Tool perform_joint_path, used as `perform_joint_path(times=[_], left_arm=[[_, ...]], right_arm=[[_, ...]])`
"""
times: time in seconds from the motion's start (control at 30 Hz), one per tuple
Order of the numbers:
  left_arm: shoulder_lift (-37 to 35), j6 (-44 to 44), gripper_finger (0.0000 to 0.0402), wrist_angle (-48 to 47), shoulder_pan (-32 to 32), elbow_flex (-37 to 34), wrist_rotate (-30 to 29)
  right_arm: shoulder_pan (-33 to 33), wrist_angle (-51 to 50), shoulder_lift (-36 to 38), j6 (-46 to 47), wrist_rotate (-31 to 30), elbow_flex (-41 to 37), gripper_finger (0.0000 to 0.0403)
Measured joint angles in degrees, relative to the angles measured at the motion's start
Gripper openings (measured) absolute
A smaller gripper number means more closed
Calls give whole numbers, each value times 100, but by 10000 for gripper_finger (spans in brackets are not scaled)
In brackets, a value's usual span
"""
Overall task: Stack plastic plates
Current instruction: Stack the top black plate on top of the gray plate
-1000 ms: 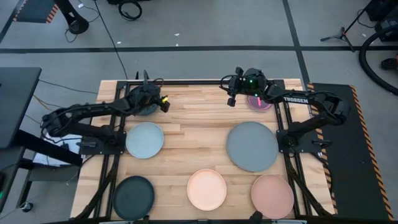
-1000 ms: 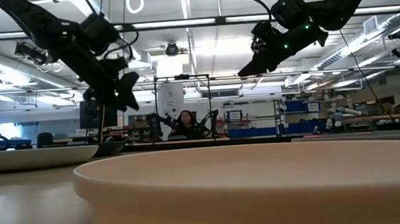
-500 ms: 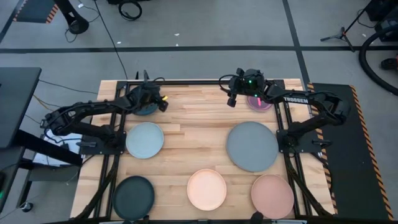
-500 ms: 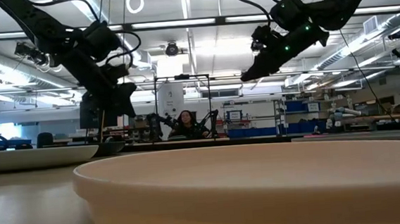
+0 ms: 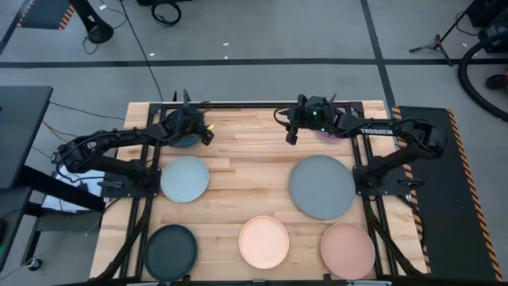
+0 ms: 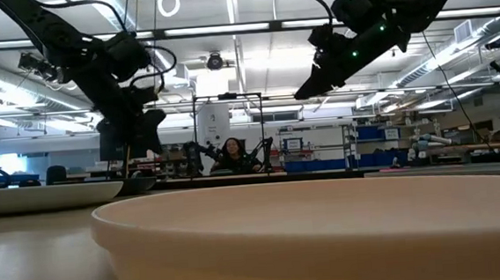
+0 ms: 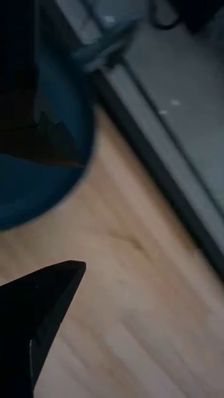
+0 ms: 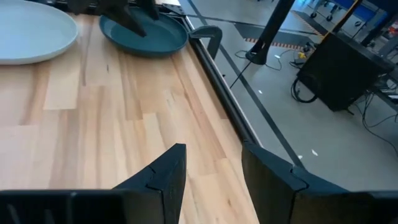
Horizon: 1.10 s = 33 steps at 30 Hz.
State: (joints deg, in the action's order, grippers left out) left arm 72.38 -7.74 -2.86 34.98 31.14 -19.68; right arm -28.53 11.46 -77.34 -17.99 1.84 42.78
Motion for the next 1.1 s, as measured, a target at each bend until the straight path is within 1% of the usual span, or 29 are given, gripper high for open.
perform_joint_path(times=[0.1, 0.23, 0.3, 0.37, 0.4, 0.47, 0.6, 0.7, 0.87, 0.97, 1.1], left_arm=[[0, -403, 266, -424, -133, -4, -10], [0, -614, 266, -439, -628, -4, -15], [0, -699, 266, -411, -880, -4, -210], [0, -896, 266, -460, -1062, -4, -598], [0, -1023, 266, -496, -1109, -4, -745], [0, -1321, 266, -620, -1139, -2, -855], [0, -1907, 266, -1062, -1127, -2, -865], [0, -2178, 266, -1382, -1127, -2, -862], [0, -2136, 266, -1508, -1127, -2, -838], [0, -1858, 266, -1506, -1125, -2, -802], [0, -1588, 266, -1506, -1089, -2, -528]], right_arm=[[126, 0, 0, 102, -75, 0, 163], [240, 0, 0, 156, -83, 0, 162], [286, 2, 0, 157, -89, 0, 163], [329, 2, 0, 157, -96, 0, 163], [349, 2, 0, 157, -96, 0, 162], [389, 0, 0, 157, -96, 0, 162], [445, 0, 0, 157, -96, 0, 163], [487, -2, 0, 187, -96, 0, 162], [664, -106, 0, 419, -94, 0, 162], [859, -309, 0, 509, -132, 0, 161], [1244, -522, 0, 745, -653, 0, 161]])
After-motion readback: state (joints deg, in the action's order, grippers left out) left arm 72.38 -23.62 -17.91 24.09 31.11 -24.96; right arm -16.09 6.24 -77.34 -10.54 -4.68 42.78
